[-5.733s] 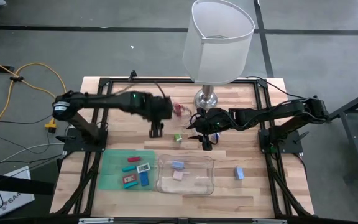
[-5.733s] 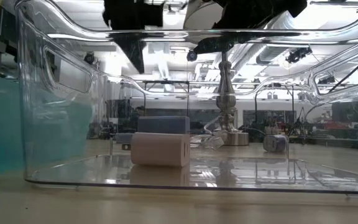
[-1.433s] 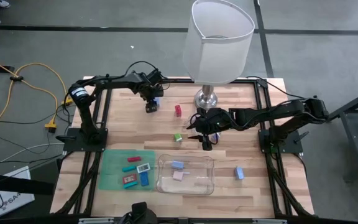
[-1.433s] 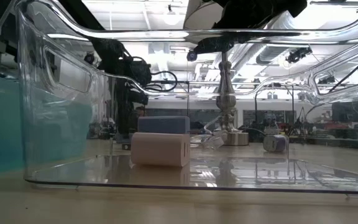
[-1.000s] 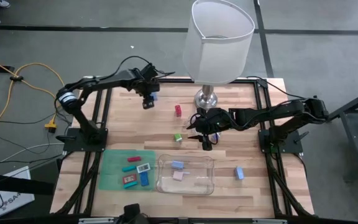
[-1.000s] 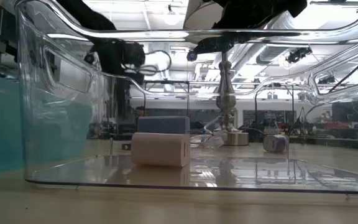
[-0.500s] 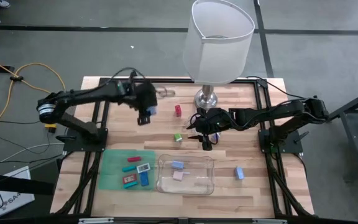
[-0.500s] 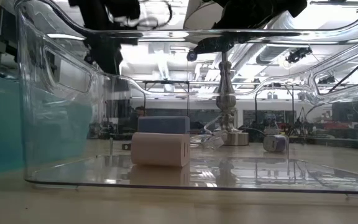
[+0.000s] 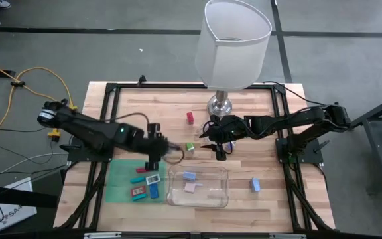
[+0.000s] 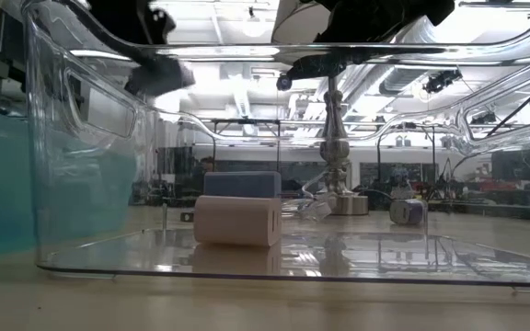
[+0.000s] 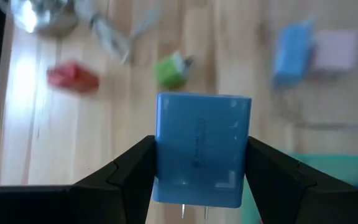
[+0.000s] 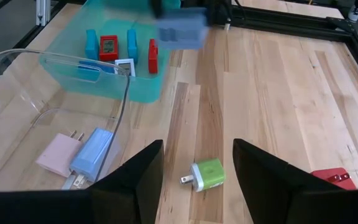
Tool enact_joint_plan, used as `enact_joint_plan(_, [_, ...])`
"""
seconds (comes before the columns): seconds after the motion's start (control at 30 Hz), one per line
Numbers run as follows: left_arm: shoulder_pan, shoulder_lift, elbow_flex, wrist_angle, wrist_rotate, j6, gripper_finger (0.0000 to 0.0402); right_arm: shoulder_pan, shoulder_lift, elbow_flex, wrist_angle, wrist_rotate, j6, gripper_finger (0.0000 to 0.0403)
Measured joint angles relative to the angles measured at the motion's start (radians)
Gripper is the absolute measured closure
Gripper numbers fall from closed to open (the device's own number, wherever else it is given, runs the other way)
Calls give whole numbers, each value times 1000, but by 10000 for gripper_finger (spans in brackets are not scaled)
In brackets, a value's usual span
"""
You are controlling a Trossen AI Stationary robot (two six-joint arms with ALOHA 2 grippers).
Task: Pick & Place Office items
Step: Put the top purple charger adapter into the transparent bin
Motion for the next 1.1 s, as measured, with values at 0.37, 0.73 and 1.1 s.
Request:
enact_joint_plan(0.37, [-67, 88, 0, 282, 19, 84, 195, 0, 0, 0, 1, 0, 0, 223])
enact_joint_plan(0.73, [-114, 290, 135, 383, 103, 113, 195, 0, 0, 0, 7, 0, 0, 223])
enact_joint_plan(1.1, [-133, 435, 167, 350, 209, -27, 194, 0, 0, 0, 16, 0, 0, 223])
